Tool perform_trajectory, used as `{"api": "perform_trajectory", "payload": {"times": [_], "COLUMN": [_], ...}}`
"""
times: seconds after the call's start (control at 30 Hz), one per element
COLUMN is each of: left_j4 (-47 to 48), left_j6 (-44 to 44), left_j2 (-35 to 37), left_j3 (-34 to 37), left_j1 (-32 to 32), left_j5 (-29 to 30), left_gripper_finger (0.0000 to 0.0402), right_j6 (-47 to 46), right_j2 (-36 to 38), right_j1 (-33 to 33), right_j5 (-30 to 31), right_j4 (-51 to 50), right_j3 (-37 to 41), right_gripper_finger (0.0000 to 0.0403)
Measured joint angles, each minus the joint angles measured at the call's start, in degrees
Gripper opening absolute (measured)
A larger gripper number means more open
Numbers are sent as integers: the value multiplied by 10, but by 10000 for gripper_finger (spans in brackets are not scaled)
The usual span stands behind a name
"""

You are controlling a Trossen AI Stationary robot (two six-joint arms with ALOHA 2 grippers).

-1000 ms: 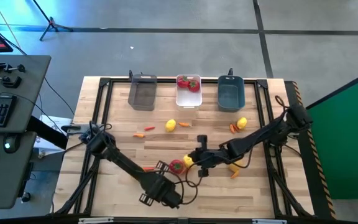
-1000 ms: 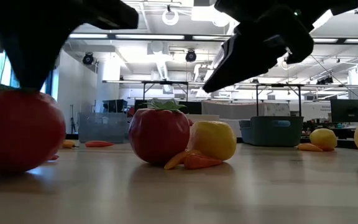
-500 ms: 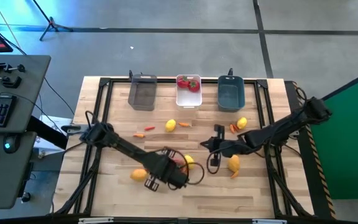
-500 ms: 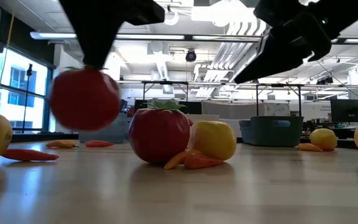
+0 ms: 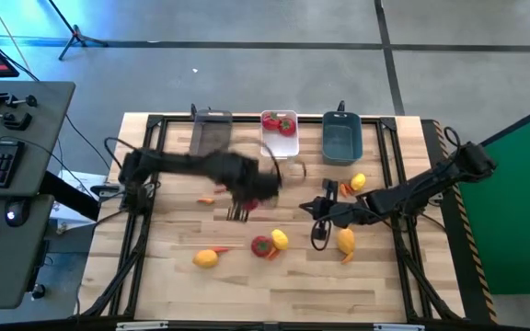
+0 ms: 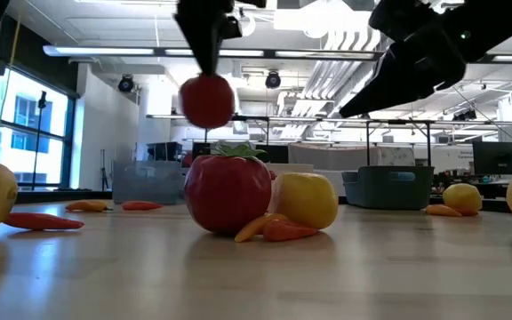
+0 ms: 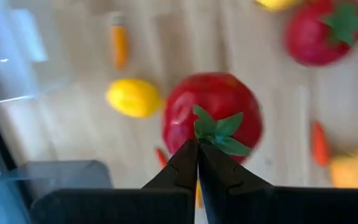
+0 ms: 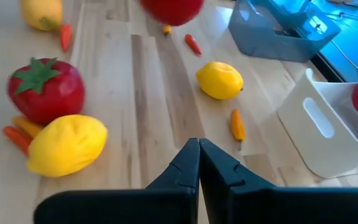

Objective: Sort produce into baskets
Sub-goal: Put the red tomato into the white bin

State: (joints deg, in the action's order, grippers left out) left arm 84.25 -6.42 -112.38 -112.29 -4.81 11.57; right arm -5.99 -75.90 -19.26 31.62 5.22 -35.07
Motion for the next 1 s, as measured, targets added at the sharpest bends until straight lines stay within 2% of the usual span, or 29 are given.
{"api": "perform_trajectory", "payload": {"times": [0.33,0.57,0.7,0.8,1.0], "left_j4": [-133,-241,-267,-280,-310], "left_j6": [-81,-87,-93,-110,-144], "left_j2": [17,17,16,13,-30], "left_j3": [0,0,0,0,0], "left_j1": [166,261,299,318,342], "left_j5": [-13,-95,-126,-126,-150], "left_gripper_finger": [0,0,0,0,0], "right_j6": [-12,-11,-11,-11,-15], "right_j2": [0,0,0,0,0], "right_j1": [37,70,89,104,135], "right_j5": [-1,-1,-1,-1,-3], "right_j4": [1,2,2,2,2], "right_j3": [0,-1,-1,-1,-1], "right_gripper_finger": [0,0,0,0,0]}}
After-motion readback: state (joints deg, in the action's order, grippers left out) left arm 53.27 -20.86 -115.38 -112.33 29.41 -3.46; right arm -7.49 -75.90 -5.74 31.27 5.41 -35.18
